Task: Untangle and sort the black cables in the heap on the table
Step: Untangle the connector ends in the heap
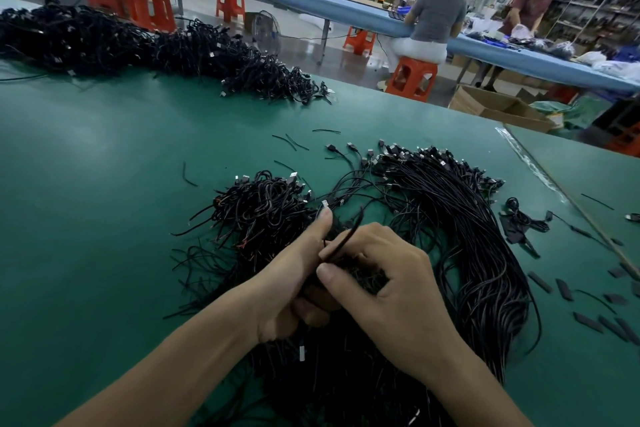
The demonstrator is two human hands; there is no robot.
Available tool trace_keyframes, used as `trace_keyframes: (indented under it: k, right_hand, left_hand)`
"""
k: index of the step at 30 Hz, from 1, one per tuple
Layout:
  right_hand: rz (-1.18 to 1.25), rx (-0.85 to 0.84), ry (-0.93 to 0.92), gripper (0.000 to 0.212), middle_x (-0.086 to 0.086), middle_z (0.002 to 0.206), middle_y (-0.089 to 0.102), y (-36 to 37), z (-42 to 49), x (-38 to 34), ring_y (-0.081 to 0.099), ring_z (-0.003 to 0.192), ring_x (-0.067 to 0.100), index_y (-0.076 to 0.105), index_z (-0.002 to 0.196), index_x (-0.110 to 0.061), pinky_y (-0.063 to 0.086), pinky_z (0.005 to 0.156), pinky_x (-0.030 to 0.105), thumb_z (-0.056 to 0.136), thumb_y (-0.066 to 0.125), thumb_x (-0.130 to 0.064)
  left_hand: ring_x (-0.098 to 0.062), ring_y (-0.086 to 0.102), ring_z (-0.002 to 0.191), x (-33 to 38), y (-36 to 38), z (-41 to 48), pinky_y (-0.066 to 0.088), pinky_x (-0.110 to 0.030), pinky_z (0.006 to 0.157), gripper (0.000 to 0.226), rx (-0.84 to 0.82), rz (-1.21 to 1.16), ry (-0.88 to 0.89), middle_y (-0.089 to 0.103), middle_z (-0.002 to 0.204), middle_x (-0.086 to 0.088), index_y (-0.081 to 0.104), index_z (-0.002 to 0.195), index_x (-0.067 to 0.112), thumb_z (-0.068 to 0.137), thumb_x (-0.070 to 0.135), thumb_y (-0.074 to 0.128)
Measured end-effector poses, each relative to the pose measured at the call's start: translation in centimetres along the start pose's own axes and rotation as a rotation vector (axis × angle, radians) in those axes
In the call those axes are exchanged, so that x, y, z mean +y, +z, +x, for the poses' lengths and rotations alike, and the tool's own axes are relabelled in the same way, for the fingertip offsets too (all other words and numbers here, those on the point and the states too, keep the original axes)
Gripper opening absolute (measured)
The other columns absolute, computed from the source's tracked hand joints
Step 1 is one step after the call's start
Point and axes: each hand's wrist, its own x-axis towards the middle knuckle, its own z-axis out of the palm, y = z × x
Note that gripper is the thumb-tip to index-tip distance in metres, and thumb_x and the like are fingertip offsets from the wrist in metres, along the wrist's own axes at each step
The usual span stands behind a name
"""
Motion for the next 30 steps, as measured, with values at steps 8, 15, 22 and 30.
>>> trace_keyframes:
  k: [8,15,22,30]
  right_hand:
    - [0.032,0.039,0.21,0.015,-0.015,0.086,0.063,-0.1,0.5,0.1,0.063,0.09,0.009,0.068,0.074,-0.026,0.051,0.078,0.028,0.081,0.077,-0.016]
    - [-0.044,0.13,0.28,0.011,-0.016,0.092,0.059,-0.3,0.8,-0.1,0.058,0.089,-0.002,0.068,0.074,-0.031,0.043,0.072,0.007,0.077,0.075,-0.023]
    - [-0.155,0.158,0.065,0.012,-0.018,0.089,0.062,-1.2,0.3,0.3,0.062,0.088,0.004,0.068,0.085,-0.028,0.044,0.074,0.009,0.079,0.079,-0.031]
    - [-0.414,0.024,-0.238,0.02,-0.009,0.098,0.062,-2.5,0.2,0.9,0.058,0.094,0.012,0.077,0.097,-0.02,0.05,0.081,0.032,0.09,0.064,-0.034]
  left_hand:
    - [-0.007,0.015,0.043,0.3,0.7,-2.2,0.013,-0.014,0.036,0.075,-0.2,-0.052,0.04,0.02,0.058,0.006,0.062,0.067,0.024,0.062,0.096,0.045]
    - [-0.007,0.022,0.046,0.2,1.3,-2.3,0.017,-0.014,0.037,0.053,-0.129,0.059,0.105,0.028,0.057,0.006,0.077,0.095,0.022,0.083,0.066,0.051]
    - [-0.003,0.016,0.039,0.8,1.1,-2.4,0.018,-0.008,0.033,0.039,-0.066,-0.033,0.086,0.023,0.053,0.009,0.057,0.064,0.024,0.095,0.049,0.052]
    - [-0.003,0.015,0.038,0.7,0.8,-2.0,0.016,-0.009,0.031,0.044,-0.031,-0.11,0.052,0.021,0.052,0.008,0.047,0.06,0.023,0.102,0.038,0.045]
